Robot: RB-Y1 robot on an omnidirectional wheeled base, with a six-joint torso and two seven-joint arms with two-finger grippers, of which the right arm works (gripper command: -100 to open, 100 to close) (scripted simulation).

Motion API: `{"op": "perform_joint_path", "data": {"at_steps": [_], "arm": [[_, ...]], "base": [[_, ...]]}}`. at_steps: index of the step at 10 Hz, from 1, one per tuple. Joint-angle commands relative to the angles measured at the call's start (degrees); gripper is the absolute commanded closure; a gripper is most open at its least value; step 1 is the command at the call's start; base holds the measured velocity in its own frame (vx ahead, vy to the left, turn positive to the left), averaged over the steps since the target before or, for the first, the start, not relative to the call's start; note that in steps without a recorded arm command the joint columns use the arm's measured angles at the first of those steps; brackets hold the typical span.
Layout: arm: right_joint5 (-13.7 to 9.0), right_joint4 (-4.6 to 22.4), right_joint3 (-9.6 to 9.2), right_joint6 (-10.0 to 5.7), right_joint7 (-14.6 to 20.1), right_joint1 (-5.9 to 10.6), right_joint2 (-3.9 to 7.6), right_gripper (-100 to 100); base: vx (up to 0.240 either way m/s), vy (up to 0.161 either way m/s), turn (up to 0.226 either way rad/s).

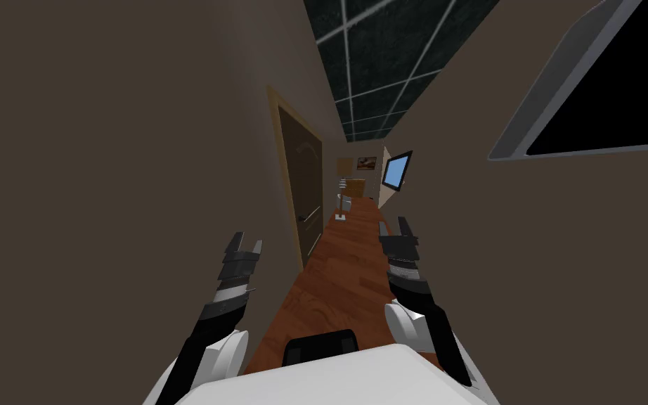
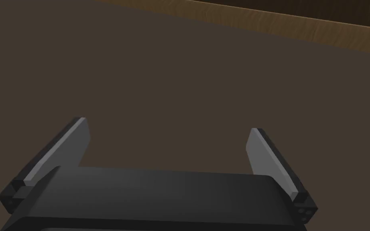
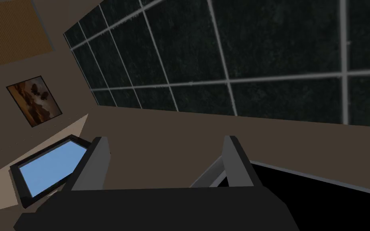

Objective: Pull the door open

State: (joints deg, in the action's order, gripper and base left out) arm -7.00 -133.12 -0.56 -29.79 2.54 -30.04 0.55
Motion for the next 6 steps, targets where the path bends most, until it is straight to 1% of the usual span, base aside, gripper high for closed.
{"op": "perform_joint_path", "data": {"at_steps": [1,2,3,6], "arm": [[0.1,2.4,-0.38,-0.39,0.4,1.02,0.71,-100],[0.1,3.3,-0.53,-0.54,0.5,1.41,0.97,-100],[0.2,5.2,-0.84,-0.86,0.8,2.24,1.52,-100],[0.3,9.1,-1.47,-1.51,1.4,3.93,2.59,-100]], "base": [[0.049,-0.001,0.190],[0.087,-0.035,0.164],[0.085,-0.038,0.174],[0.082,-0.041,0.145]]}}
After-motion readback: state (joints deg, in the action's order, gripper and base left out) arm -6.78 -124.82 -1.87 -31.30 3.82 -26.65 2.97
